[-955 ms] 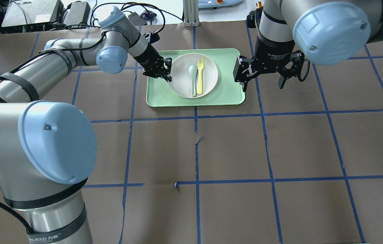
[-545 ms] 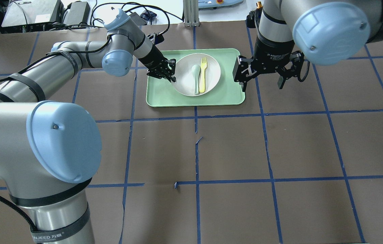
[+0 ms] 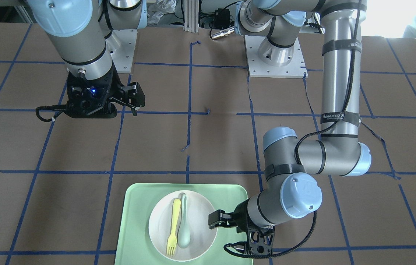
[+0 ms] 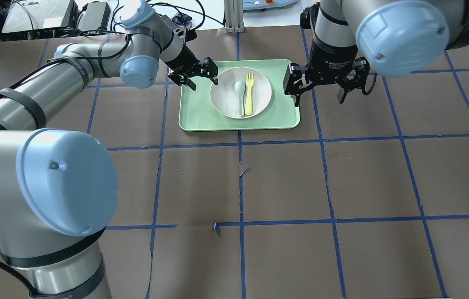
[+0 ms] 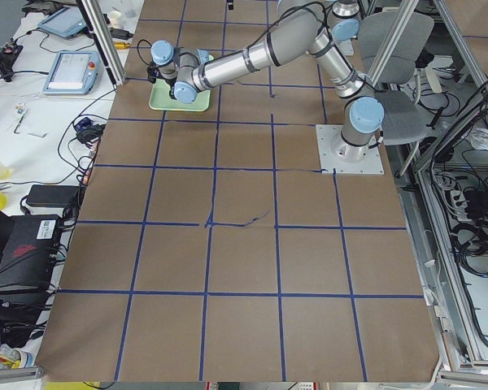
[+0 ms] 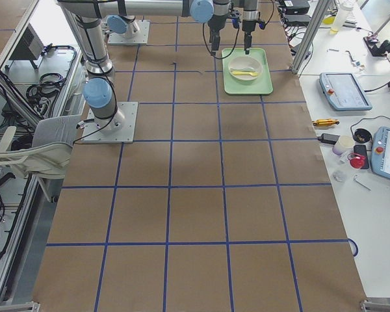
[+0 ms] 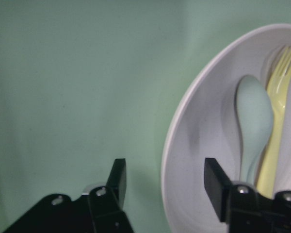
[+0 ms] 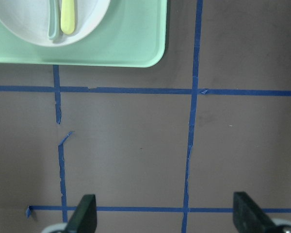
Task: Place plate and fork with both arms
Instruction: 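Release the plate and lift the left gripper while the right gripper approaches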
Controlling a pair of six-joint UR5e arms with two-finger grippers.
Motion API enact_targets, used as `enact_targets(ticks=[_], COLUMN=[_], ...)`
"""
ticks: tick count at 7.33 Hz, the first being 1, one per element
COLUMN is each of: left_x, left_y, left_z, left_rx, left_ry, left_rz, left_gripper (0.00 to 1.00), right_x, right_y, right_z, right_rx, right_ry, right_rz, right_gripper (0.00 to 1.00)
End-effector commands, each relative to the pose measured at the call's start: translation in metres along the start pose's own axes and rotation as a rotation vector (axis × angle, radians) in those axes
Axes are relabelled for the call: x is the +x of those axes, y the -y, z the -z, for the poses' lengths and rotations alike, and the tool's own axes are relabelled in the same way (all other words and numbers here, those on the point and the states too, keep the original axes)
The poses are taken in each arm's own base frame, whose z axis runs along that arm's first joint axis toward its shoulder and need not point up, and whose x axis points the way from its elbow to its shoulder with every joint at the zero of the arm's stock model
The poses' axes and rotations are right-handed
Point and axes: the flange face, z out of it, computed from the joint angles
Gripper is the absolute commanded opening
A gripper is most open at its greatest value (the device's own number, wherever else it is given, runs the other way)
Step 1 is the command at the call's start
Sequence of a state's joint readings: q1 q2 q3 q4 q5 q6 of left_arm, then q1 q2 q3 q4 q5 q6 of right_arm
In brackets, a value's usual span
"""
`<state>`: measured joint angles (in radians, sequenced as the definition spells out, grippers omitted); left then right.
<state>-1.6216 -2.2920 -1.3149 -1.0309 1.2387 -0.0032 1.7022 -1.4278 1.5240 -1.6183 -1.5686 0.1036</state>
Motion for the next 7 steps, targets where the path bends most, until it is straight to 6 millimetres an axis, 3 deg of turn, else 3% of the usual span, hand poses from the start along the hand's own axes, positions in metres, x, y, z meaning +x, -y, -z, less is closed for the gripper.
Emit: enact_targets(ticks=[1,3,4,5,6,7], left_x=[-0.017,-0.02,-0.03,-0.039,-0.044,-0.045], left_y=[-0.026,-0.061,-0.071,-0.081,-0.093,-0.099], left_z=[0.053,0.124,0.142,0.146,0.141,0.132], left_rx=[-0.073,-0.118,-0.139,-0.151,-0.171,-0.172], left_ry=[0.19,0.344,0.345,0.337,0.335,0.331], left_rz=[0.041,0.06,0.085,0.06,0.021,0.03], left_gripper=[1.0,1.0,1.0,1.0,1.0,1.0], right_x=[-0.003,-0.009,-0.019,-0.022,-0.029,-0.054], right_y=[0.018,0.055,0.074,0.089,0.106,0.133], right_z=[-0.01,-0.034,-0.048,-0.066,-0.091,-0.115], right_rx=[0.037,0.134,0.196,0.197,0.172,0.218], right_ry=[0.012,0.031,0.04,0.04,0.042,0.109], right_rz=[-0.004,-0.101,-0.098,-0.095,-0.097,-0.094], right_gripper=[1.0,1.0,1.0,0.77,0.65,0.65])
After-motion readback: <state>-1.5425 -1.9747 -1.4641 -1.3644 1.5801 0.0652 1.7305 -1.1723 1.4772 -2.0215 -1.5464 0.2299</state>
